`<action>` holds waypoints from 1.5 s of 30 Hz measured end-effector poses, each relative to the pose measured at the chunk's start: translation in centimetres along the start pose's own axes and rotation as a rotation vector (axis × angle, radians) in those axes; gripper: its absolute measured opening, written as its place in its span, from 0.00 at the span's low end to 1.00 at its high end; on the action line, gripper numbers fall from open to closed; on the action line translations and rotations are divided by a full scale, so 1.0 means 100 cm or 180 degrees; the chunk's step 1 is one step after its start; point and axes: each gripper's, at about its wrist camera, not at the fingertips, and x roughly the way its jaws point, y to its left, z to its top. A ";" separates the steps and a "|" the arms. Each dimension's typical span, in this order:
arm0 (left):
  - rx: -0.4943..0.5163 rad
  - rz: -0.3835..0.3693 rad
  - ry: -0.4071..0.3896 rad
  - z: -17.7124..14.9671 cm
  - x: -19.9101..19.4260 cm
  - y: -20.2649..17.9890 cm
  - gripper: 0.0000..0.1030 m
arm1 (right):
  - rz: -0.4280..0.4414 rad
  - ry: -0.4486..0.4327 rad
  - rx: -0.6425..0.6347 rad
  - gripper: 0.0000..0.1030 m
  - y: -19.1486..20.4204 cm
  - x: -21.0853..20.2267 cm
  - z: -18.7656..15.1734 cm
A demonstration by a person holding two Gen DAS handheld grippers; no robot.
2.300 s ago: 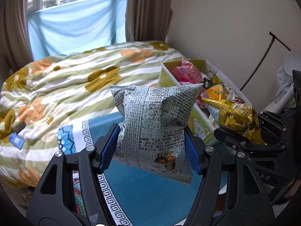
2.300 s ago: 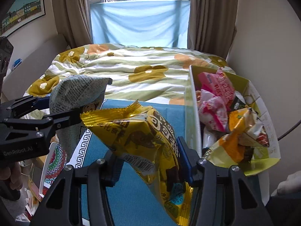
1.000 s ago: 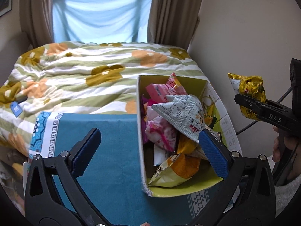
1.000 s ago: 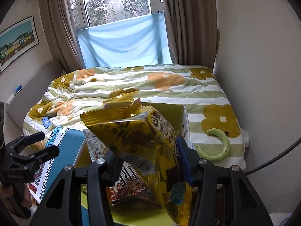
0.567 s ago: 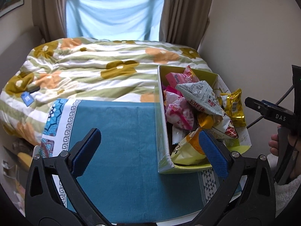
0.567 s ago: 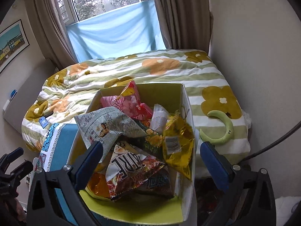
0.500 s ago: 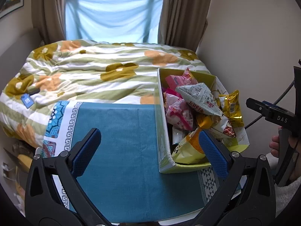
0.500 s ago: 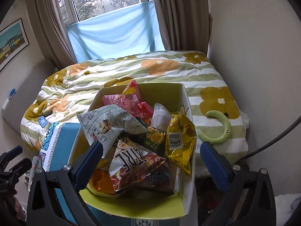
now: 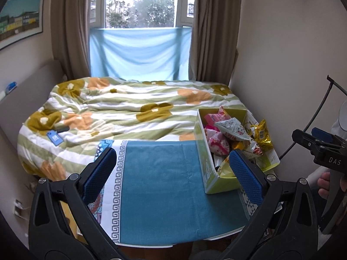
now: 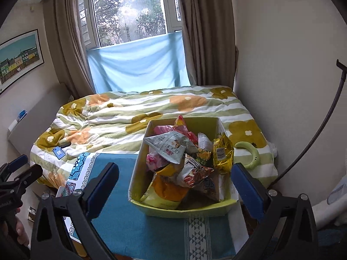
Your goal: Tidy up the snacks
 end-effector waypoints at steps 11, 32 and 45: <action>0.0073 0.0185 -0.0330 -0.029 -0.069 0.026 1.00 | -0.0129 -0.0289 -0.0155 1.00 0.066 -0.068 -0.044; 0.0077 0.0074 -0.0315 -0.034 -0.068 0.028 1.00 | -0.0272 -0.0389 -0.0130 1.00 0.086 -0.083 -0.060; 0.0047 0.0095 -0.0299 -0.031 -0.061 0.031 1.00 | -0.0261 -0.0337 -0.0164 1.00 0.092 -0.074 -0.055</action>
